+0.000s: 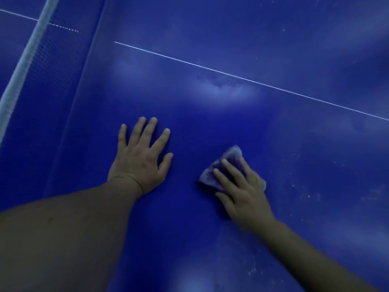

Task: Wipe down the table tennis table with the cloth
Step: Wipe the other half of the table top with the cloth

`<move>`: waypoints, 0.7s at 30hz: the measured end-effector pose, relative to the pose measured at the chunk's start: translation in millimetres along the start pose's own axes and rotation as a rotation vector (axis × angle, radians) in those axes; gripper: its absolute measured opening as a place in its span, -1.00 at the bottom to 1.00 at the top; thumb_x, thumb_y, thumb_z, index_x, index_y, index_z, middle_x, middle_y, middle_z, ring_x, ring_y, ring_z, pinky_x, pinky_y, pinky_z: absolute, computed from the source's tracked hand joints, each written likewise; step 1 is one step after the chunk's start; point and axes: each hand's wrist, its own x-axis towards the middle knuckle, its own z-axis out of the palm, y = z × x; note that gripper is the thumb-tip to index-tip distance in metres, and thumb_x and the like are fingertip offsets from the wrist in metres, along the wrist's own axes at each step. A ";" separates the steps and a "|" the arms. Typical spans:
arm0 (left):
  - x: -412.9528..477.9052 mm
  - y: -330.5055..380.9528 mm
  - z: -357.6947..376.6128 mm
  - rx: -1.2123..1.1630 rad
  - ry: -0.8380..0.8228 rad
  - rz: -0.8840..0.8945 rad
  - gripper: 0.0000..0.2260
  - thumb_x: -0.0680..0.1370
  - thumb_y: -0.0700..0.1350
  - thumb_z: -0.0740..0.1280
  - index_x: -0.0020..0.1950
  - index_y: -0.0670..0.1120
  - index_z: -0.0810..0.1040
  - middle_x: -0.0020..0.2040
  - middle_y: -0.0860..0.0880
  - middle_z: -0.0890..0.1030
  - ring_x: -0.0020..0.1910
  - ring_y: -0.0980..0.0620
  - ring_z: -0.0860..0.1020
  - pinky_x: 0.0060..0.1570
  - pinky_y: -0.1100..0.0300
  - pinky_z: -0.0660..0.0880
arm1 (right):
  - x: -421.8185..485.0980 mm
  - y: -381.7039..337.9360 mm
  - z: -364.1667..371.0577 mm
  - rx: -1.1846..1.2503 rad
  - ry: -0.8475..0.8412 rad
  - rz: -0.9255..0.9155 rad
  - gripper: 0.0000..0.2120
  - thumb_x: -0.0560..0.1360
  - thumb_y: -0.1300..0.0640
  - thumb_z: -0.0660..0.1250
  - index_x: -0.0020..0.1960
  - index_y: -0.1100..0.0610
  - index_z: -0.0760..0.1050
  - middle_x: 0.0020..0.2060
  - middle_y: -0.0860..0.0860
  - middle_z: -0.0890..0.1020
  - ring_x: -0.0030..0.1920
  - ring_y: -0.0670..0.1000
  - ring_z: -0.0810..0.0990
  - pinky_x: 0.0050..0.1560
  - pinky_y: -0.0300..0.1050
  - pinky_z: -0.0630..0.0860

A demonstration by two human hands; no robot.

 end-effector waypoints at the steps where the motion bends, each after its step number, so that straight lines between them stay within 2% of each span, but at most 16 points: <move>1: 0.6 -0.5 -0.2 -0.003 -0.003 0.001 -0.38 0.58 0.25 -0.04 0.59 0.02 0.26 0.62 -0.15 0.14 0.61 -0.16 0.01 0.52 -0.30 -0.10 | 13.3 20.8 -3.4 -0.034 -0.002 -0.036 -0.55 0.63 -0.06 0.20 0.43 0.12 0.50 0.45 0.13 0.46 0.49 0.35 0.31 0.41 0.31 0.34; 2: 0.7 -1.0 -0.6 -0.005 -0.007 0.002 -0.37 0.58 0.26 -0.04 0.59 0.03 0.25 0.62 -0.14 0.13 0.61 -0.16 0.00 0.52 -0.29 -0.12 | 34.0 38.5 -7.2 -0.053 0.011 0.008 -0.55 0.64 -0.05 0.18 0.43 0.16 0.49 0.44 0.16 0.46 0.49 0.35 0.31 0.44 0.33 0.30; 3: 0.7 -1.3 -0.8 -0.005 -0.010 0.005 -0.36 0.57 0.27 -0.04 0.60 0.03 0.23 0.63 -0.14 0.11 0.61 -0.16 -0.02 0.52 -0.29 -0.13 | 59.8 52.4 -10.9 -0.051 0.022 0.129 -0.54 0.66 -0.06 0.16 0.47 0.15 0.45 0.47 0.15 0.44 0.52 0.32 0.28 0.46 0.33 0.27; 5: -0.1 -2.0 -0.2 0.004 -0.015 0.008 -0.33 0.55 0.30 -0.06 0.60 0.04 0.20 0.63 -0.14 0.09 0.61 -0.15 -0.04 0.52 -0.28 -0.15 | 101.9 62.8 -11.5 -0.028 0.054 0.436 -0.51 0.68 -0.11 0.13 0.56 0.00 0.32 0.56 0.04 0.31 0.59 0.21 0.13 0.48 0.23 0.20; 7: -0.9 -1.9 0.0 0.001 -0.027 0.012 -0.30 0.53 0.33 -0.05 0.61 0.05 0.19 0.63 -0.14 0.07 0.61 -0.16 -0.05 0.52 -0.28 -0.16 | 110.0 44.9 -6.5 0.005 0.087 0.568 -0.50 0.67 -0.14 0.12 0.59 -0.11 0.23 0.60 -0.05 0.22 0.61 0.16 0.04 0.49 0.20 0.18; 9: 0.3 -2.3 -1.8 -0.021 -0.029 0.015 -0.29 0.51 0.33 -0.02 0.60 0.03 0.22 0.63 -0.15 0.09 0.61 -0.17 -0.03 0.52 -0.29 -0.16 | 78.1 9.2 0.9 -0.007 0.117 0.504 -0.52 0.66 -0.10 0.17 0.56 -0.07 0.31 0.57 -0.01 0.29 0.59 0.22 0.13 0.42 0.23 0.27; 11: -1.8 -1.3 -5.2 -0.063 -0.024 0.035 -0.29 0.50 0.33 -0.01 0.57 0.01 0.30 0.62 -0.14 0.14 0.60 -0.19 0.01 0.52 -0.30 -0.16 | 4.3 -41.3 9.0 0.020 0.126 0.430 -0.54 0.63 -0.06 0.21 0.50 -0.01 0.42 0.52 0.04 0.38 0.54 0.30 0.23 0.34 0.31 0.35; 13: -6.9 -2.6 -7.5 -0.139 0.007 0.053 -0.31 0.49 0.31 0.01 0.51 -0.02 0.41 0.60 -0.15 0.20 0.60 -0.18 0.04 0.52 -0.30 -0.16 | -75.6 -84.2 12.4 0.052 0.012 0.331 -0.53 0.61 -0.09 0.18 0.50 -0.04 0.40 0.52 0.04 0.37 0.54 0.31 0.24 0.35 0.39 0.34; 15: -10.8 -5.1 -8.0 -0.233 0.042 0.079 -0.31 0.49 0.30 0.02 0.46 -0.06 0.48 0.58 -0.17 0.25 0.59 -0.19 0.09 0.53 -0.28 -0.16 | -98.7 -73.0 3.4 0.021 -0.105 0.121 -0.55 0.62 -0.06 0.19 0.49 0.02 0.42 0.50 0.07 0.40 0.52 0.32 0.28 0.34 0.40 0.36; 17: -12.1 -7.9 -10.1 -0.331 0.055 0.084 -0.30 0.48 0.29 0.04 0.46 -0.09 0.47 0.57 -0.19 0.26 0.58 -0.21 0.11 0.52 -0.24 -0.15 | -68.9 -28.6 -4.7 -0.102 -0.126 -0.042 -0.62 0.66 0.05 0.19 0.39 0.16 0.54 0.44 0.19 0.47 0.46 0.36 0.36 0.37 0.40 0.34; 18: -13.7 -9.1 -11.9 -0.366 0.047 0.091 -0.30 0.48 0.29 0.04 0.48 -0.09 0.46 0.57 -0.20 0.25 0.58 -0.21 0.11 0.52 -0.23 -0.14 | -42.2 -10.7 -10.4 -0.153 -0.134 0.025 -0.61 0.69 0.04 0.11 0.43 0.14 0.49 0.49 0.19 0.39 0.50 0.35 0.29 0.42 0.35 0.28; 19: -16.4 -9.0 -13.3 -0.376 0.032 0.106 -0.30 0.49 0.28 0.05 0.49 -0.09 0.44 0.57 -0.20 0.24 0.58 -0.22 0.11 0.52 -0.24 -0.12 | -14.5 4.1 -13.7 -0.144 -0.151 0.218 -0.55 0.71 -0.05 0.02 0.55 0.03 0.35 0.58 0.12 0.24 0.58 0.29 0.14 0.48 0.28 0.19; 21: -33.1 -2.0 -10.3 -0.320 0.018 0.159 -0.33 0.52 0.25 0.05 0.50 -0.10 0.42 0.57 -0.21 0.24 0.58 -0.23 0.14 0.51 -0.27 -0.07 | 20.0 15.6 -12.3 -0.030 -0.093 0.560 -0.46 0.67 -0.23 0.02 0.63 -0.18 0.07 0.64 -0.07 0.03 0.62 0.17 -0.07 0.53 0.23 0.07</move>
